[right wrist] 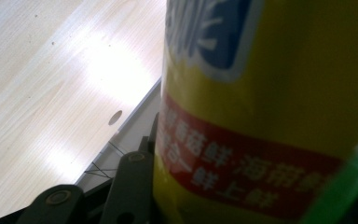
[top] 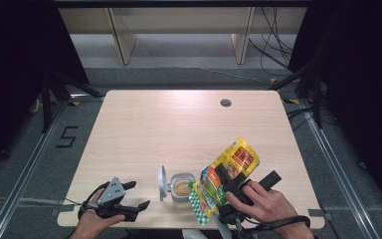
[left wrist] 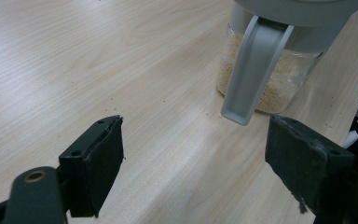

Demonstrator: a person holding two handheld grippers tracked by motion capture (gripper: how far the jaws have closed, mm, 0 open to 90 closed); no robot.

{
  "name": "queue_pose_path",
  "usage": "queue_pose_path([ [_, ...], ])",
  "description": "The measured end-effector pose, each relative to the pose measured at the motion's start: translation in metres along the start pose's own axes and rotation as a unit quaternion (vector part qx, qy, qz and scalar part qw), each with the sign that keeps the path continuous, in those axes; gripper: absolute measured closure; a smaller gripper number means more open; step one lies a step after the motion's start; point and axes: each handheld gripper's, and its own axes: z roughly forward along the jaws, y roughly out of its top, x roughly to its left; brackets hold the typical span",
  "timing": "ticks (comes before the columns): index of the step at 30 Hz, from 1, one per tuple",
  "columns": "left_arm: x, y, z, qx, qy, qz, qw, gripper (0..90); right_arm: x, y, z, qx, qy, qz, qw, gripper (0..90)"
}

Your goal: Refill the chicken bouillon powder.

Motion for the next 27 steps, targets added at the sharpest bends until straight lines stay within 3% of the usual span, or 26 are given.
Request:
queue_pose_path([
  [2, 0.001, 0.0, 0.0, -0.002, -0.001, 0.008, 1.0, 18.8, 0.002, 0.0, 0.0, 0.003, 0.001, 0.012, 0.9999, 67.2],
  [4, 0.0, 0.0, 0.0, 0.0, -0.002, -0.002, 1.0, 18.8, 0.005, 0.0, 0.0, 0.01, 0.005, 0.037, 0.9992, 67.3],
  [11, 0.0, 0.0, 0.0, 0.001, -0.001, -0.002, 1.0, 18.8, 0.006, -0.001, 0.0, 0.006, 0.006, 0.04, 0.9992, 67.3],
  [14, 0.001, 0.0, 0.0, 0.0, 0.001, 0.014, 0.9999, 18.8, 0.007, -0.001, 0.001, 0.006, 0.005, 0.042, 0.9991, 67.3],
  [15, 0.001, 0.0, 0.0, -0.001, -0.001, 0.014, 0.9999, 18.8, 0.008, -0.001, 0.001, 0.004, 0.006, 0.043, 0.9991, 67.3],
  [16, 0.0, 0.0, 0.0, 0.0, -0.002, -0.003, 1.0, 18.8, 0.008, -0.002, 0.002, 0.0, 0.011, 0.048, 0.9988, 67.3],
  [17, 0.0, 0.0, 0.0, 0.0, -0.002, 0.002, 1.0, 18.8, 0.01, -0.001, 0.002, -0.003, 0.008, 0.058, 0.9983, 67.3],
  [27, 0.0, 0.0, 0.0, -0.004, 0.0, 0.0, 1.0, 18.8, 0.013, -0.002, 0.005, -0.007, 0.003, 0.063, 0.998, 67.5],
])
